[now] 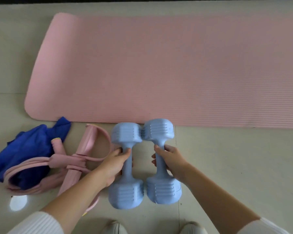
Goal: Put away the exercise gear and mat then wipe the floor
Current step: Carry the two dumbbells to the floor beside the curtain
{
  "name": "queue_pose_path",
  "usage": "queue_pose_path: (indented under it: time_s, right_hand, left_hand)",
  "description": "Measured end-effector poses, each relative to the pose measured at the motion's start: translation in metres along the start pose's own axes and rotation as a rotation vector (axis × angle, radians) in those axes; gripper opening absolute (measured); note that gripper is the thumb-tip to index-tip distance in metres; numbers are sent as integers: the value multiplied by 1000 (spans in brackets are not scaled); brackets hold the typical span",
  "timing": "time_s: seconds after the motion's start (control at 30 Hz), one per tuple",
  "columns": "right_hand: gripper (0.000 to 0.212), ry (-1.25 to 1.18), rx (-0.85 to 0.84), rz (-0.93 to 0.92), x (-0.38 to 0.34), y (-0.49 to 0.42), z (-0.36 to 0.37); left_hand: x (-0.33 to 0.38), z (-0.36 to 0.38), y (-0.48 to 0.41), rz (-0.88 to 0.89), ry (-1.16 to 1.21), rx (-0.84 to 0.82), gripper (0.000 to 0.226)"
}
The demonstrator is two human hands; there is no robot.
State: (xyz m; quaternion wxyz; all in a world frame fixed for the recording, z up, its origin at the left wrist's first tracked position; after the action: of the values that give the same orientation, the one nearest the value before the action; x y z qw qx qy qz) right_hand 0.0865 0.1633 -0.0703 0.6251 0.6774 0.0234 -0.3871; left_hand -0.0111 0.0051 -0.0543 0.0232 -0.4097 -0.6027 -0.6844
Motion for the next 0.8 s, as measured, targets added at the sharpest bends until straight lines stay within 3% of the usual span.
queue_pose_path:
  time_s: [0.27,0.6,0.8]
  right_hand:
    - [18,-53,129,-12,-67,143,-31]
    - [17,-286,320,-25,-213,492,-106]
    - [20,-476,438,-19,-229,662,-168]
  left_hand:
    - [93,32,121,42,-161,-71,15]
    - [302,115,425,50,-243,-251,19]
    - [360,197,557,77,-413,-380,17]
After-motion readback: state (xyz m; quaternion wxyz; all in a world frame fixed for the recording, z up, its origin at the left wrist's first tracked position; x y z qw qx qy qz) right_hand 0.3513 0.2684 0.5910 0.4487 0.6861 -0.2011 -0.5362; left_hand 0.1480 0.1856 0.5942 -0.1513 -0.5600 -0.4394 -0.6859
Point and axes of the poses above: each hand's wrist, its own y-axis away from the middle knuckle, its own z-axis out of the palm, x = y × z, the point moved 1 cm from there along -y, towards the middle knuckle, and after that the axes turned 2 degrees about z, right-handed, at the moved point
